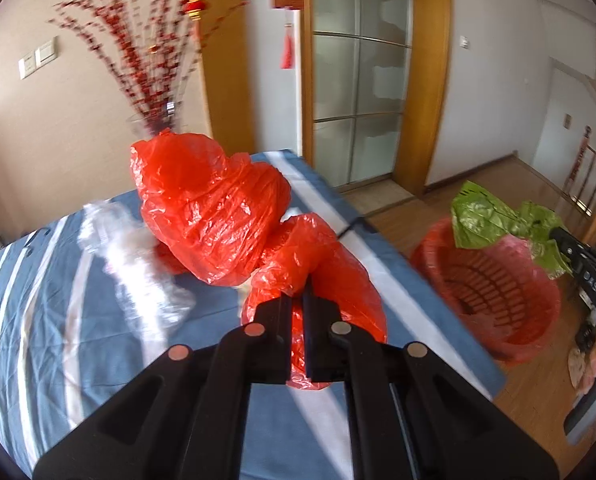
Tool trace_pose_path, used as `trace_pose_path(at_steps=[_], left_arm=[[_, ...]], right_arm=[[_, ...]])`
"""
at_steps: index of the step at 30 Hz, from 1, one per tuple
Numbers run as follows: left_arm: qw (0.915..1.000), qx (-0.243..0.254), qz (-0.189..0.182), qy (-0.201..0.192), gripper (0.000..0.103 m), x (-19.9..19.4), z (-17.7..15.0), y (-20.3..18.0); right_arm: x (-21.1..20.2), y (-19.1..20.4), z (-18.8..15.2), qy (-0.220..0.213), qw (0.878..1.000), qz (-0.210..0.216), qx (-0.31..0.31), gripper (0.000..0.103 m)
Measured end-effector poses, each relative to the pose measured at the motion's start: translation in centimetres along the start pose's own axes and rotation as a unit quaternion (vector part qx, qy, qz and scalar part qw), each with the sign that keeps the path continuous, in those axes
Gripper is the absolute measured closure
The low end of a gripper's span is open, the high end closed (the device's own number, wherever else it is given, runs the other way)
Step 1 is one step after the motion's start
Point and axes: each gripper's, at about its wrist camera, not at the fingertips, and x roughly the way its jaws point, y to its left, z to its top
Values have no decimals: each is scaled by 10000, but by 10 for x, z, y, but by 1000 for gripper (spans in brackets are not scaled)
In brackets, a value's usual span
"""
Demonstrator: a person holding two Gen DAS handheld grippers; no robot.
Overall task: Collect trash
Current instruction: 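Carry the yellow-green and red bags over the red basket and open both grippers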
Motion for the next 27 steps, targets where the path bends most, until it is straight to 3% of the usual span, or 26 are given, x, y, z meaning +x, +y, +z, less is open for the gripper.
trace_pose_path(at_steps=[8, 20, 27], left_arm=[[9987, 305, -413, -45, 97, 8, 7, -53], [9926, 675, -1005, 52, 97, 28, 12, -123], [9873, 848, -1334, 128, 97, 39, 10, -152]], right_arm=[[0, -33, -1, -126, 9973, -661, 278, 101], [11, -71, -3, -88, 9935, -897, 694, 101], [18, -91, -3, -21, 9918, -785, 1012, 101]])
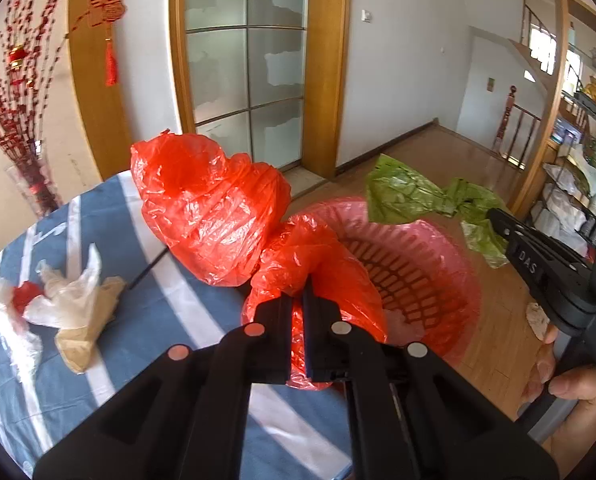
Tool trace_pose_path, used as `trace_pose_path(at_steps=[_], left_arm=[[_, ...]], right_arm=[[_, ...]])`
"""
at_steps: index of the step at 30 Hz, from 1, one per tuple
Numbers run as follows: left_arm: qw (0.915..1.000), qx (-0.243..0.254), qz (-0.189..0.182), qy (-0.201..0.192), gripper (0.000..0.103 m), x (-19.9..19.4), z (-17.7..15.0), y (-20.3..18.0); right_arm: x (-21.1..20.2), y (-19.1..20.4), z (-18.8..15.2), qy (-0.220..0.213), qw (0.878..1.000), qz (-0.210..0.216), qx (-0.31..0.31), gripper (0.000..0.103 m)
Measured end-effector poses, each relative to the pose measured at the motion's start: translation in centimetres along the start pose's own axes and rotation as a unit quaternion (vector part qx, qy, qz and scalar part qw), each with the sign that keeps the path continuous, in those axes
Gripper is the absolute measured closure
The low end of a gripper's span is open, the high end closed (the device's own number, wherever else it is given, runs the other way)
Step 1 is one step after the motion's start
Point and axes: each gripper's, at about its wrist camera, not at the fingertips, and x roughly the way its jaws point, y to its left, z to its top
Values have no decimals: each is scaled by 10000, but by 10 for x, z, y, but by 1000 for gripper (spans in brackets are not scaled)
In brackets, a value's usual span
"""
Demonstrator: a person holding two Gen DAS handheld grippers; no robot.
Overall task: Collect trash
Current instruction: 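Carry the yellow-green and red bags over the red basket and open both grippers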
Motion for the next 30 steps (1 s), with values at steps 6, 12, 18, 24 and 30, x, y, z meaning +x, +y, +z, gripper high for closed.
trace_pose_path(at_steps=[6, 12, 18, 24, 30], left_arm=[[9997, 135, -213, 14, 97, 12, 2, -18], [9992, 123, -366, 138, 97, 31, 6, -25], [9989, 122, -318, 325, 79, 49, 2, -26], [9991, -82, -14, 419, 71, 51, -10, -1], [9970, -254, 708, 153, 56, 19, -26, 44]], right_arm=[[10, -13, 1, 98, 9996, 144, 231, 101], [18, -24, 4, 216, 9983, 322, 444, 101], [25, -27, 3, 350, 9966, 556, 506, 91], [19, -23, -2, 227, 9986, 380, 297, 56], [10, 4, -4, 64, 9988, 403, -259, 56]])
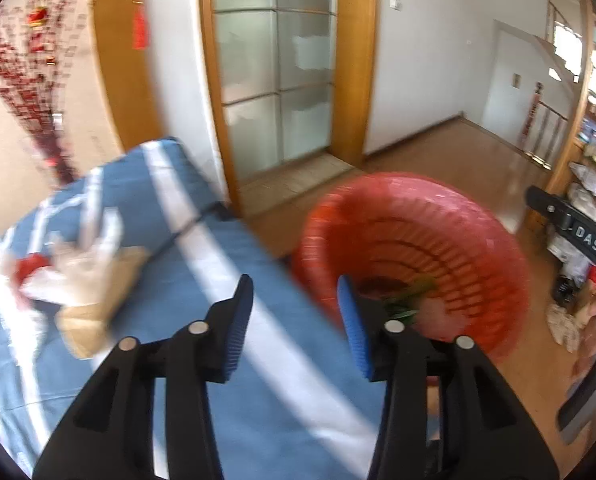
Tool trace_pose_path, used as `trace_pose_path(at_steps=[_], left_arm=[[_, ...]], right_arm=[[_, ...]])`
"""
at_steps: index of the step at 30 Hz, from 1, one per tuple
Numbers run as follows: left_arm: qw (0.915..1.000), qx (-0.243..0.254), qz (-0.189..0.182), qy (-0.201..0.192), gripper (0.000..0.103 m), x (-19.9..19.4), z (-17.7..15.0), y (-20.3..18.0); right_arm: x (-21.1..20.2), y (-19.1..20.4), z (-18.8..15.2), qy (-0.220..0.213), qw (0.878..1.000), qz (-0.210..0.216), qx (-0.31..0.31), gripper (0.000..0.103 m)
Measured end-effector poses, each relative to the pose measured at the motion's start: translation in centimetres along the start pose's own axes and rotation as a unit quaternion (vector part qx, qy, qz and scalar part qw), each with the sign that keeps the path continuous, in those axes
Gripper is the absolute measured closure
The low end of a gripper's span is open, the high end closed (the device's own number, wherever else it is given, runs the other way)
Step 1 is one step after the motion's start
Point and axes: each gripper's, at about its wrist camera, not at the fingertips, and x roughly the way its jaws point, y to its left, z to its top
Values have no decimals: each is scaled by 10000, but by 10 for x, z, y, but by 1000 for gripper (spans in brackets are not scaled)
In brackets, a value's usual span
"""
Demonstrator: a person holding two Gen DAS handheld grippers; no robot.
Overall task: Collect trash
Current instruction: 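Carry the yellow-green and red bags over the red basket and open both grippers, then return to the table and grasp the clear plastic bag with the left gripper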
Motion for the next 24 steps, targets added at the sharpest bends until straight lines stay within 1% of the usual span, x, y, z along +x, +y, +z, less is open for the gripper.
trace_pose_path(at_steps=[3, 5, 9, 10, 12, 15, 17, 19, 20, 22, 24], left_arm=[[9993, -146, 326, -85, 53, -13, -5, 30], [9978, -375, 537, -103, 52, -23, -10, 57], [9931, -693, 935, -131, 50, -40, -19, 105], [9906, -795, 1101, -144, 49, -46, -23, 124], [9871, -928, 1296, -158, 49, -53, -28, 146], [9793, -1213, 1613, -154, 48, -61, -37, 185], [9734, -1456, 1765, -137, 48, -65, -43, 212], [9688, -1635, 1859, -131, 48, -67, -48, 230], [9666, -1728, 1888, -132, 47, -66, -49, 238], [9629, -1876, 1933, -127, 41, -62, -49, 251], [9609, -1954, 1960, -97, 41, -55, -47, 259]], right_arm=[[0, 20, -1, 38, 9995, 235, -216, 56], [-1, 36, -4, 72, 9986, 385, -365, 56], [0, 84, -10, 185, 9934, 863, -736, 56], [0, 94, -11, 215, 9918, 974, -797, 56], [0, 117, -13, 285, 9877, 1227, -922, 56], [0, 156, -18, 408, 9794, 1627, -1128, 56], [0, 181, -22, 486, 9732, 1859, -1264, 56], [-1, 197, -26, 502, 9697, 1960, -1367, 56], [-2, 203, -28, 515, 9684, 2005, -1394, 56], [-2, 216, -32, 575, 9655, 2095, -1435, 56], [0, 223, -37, 641, 9641, 2105, -1490, 56]])
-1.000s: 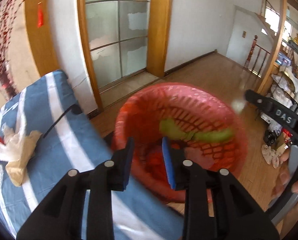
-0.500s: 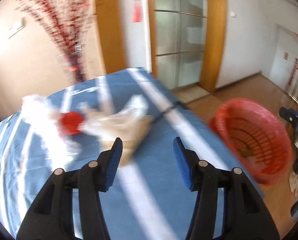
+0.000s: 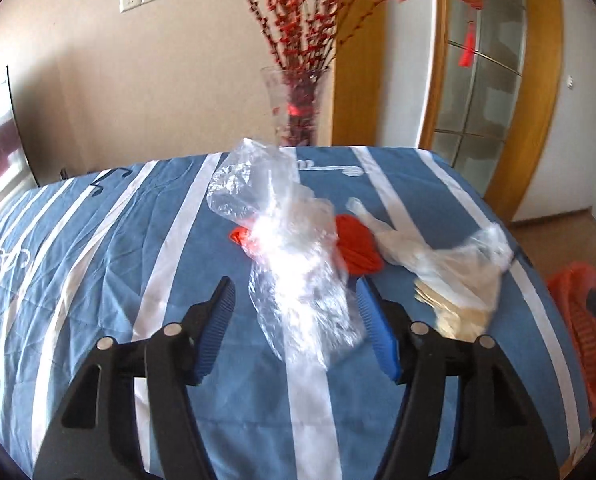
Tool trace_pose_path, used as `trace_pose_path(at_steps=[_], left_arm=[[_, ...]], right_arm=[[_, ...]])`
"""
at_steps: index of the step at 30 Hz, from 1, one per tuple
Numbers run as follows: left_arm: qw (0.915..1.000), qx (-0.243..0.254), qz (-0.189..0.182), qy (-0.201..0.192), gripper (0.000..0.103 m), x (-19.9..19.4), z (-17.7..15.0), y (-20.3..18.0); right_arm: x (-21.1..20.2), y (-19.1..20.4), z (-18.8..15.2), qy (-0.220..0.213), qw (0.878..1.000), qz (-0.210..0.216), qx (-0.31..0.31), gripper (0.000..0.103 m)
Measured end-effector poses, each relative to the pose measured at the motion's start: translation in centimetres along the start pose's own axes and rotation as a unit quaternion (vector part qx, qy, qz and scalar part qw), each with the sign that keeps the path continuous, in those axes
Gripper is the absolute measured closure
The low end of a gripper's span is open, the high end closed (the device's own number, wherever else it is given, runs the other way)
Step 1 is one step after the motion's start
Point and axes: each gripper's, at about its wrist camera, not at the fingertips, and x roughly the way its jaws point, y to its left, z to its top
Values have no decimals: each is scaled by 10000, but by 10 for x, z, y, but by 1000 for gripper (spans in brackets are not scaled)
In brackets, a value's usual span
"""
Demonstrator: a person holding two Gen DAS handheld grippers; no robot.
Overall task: Collect trash
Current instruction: 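Return to the table and grasp the clear plastic bag with the left gripper, then grasp the white plastic bag with the right gripper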
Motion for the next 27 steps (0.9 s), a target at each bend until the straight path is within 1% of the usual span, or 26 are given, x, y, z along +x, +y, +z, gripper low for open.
trace_pose_path(at_steps=[3, 5, 9, 10, 11, 12, 13, 15, 19, 22, 25, 27], left_arm=[[9998, -86, 25, 152, 40, 22, 7, -2], [9995, -95, 172, 264, 40, 38, 11, -7], [9981, -83, 389, 463, 42, 58, 10, -11], [9977, -85, 433, 510, 54, 63, 10, -11], [9975, -110, 388, 577, 66, 67, 10, -9], [9972, -167, 269, 676, 88, 71, 9, -6], [9968, -267, 128, 748, 92, 71, 8, -2], [9974, -287, 67, 652, 97, 64, 6, 4], [9990, -205, 43, 395, 97, 41, 4, 23], [9994, -194, 131, 266, 97, 26, 3, 43], [9994, -122, 279, 139, 97, 17, 4, 59], [9994, -131, 305, 134, 98, 16, 5, 68]], right_arm=[[5, 2, -3, 91, 9999, -54, -59, 56], [8, 0, -5, 162, 9998, -106, -67, 56], [13, 0, -8, 236, 9995, -172, -82, 56], [14, 0, -8, 249, 9995, -180, -91, 56], [15, 0, -8, 260, 9994, -182, -98, 56], [16, 1, -7, 266, 9994, -169, -108, 56], [16, 2, -7, 266, 9995, -154, -118, 56], [17, 7, -4, 254, 9995, -79, -146, 56], [20, 24, 4, 222, 9993, 225, -222, 56], [26, 44, 10, 249, 9978, 549, -269, 56], [34, 70, 15, 303, 9950, 879, -369, 57], [39, 90, 17, 358, 9923, 1086, -466, 58]])
